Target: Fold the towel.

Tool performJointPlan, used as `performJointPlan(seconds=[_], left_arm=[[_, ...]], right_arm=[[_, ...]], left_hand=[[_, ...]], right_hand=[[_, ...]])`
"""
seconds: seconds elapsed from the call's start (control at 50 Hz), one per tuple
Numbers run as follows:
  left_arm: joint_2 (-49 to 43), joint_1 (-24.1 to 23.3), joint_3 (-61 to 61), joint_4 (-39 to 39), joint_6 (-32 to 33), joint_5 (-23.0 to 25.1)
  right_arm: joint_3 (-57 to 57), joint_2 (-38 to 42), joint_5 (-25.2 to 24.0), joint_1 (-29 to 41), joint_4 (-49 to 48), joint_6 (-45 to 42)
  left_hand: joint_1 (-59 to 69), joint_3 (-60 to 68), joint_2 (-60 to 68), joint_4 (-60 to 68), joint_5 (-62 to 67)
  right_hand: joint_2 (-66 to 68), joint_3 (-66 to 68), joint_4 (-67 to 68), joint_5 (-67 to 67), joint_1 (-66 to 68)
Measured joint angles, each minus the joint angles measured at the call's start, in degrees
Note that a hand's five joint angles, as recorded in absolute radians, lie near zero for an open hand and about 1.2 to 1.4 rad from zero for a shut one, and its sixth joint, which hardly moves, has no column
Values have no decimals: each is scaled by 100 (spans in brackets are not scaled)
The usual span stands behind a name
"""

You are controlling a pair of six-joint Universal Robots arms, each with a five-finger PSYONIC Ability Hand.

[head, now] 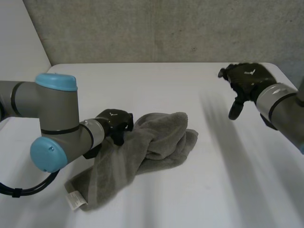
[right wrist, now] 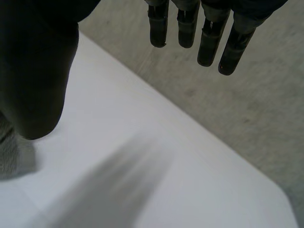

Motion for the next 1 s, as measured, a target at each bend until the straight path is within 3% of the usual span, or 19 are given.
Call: performJointPlan(seconds=[0.12,0.34,0.48,0.6,0.72,0.76,0.8,0.86,0.92,1.0], left_arm=[[699,5,-128,20,67,-56],[2762,-5,-929,69,63,-11],[3795,-56,-1779,202,157,13],[4466,-86,-2408,334,473,15],[4711,-79,-2658,389,682,10],[4713,-63,-2686,419,704,8],[4690,-37,-2695,492,716,6],[4627,10,-2663,676,717,2],[4530,73,-2565,961,714,-10],[4195,172,-2137,1660,696,-94]], right_arm=[[-119,563,-462,-81,-4,9],[-311,1114,-1825,-137,-31,548],[-975,1717,-2635,-103,-57,1357],[-1908,2696,-3192,124,-27,2395],[-2413,3367,-3439,531,62,2979],[-2471,3461,-3508,656,137,3041],[-2546,3530,-3601,805,262,3074],[-2715,3512,-3626,908,406,3071],[-2951,3397,-3467,921,476,3042],[-3398,2931,-2745,793,427,2897]], left_hand=[[81,256,245,273,162],[81,308,291,320,162],[81,309,291,321,162],[81,311,291,322,162],[81,311,291,323,162],[81,311,291,323,162],[81,311,291,323,162],[81,311,291,323,162],[81,311,291,324,162],[81,311,291,324,162]], right_hand=[[0,0,0,0,0],[0,1,0,0,0],[0,0,0,0,0],[0,0,0,0,0],[491,534,450,664,672],[1891,1924,1715,1993,2050],[4063,4020,3917,4133,4247],[6060,5974,5975,6103,6185],[6126,6076,6158,6228,6309],[6126,6076,6158,6228,6310]])
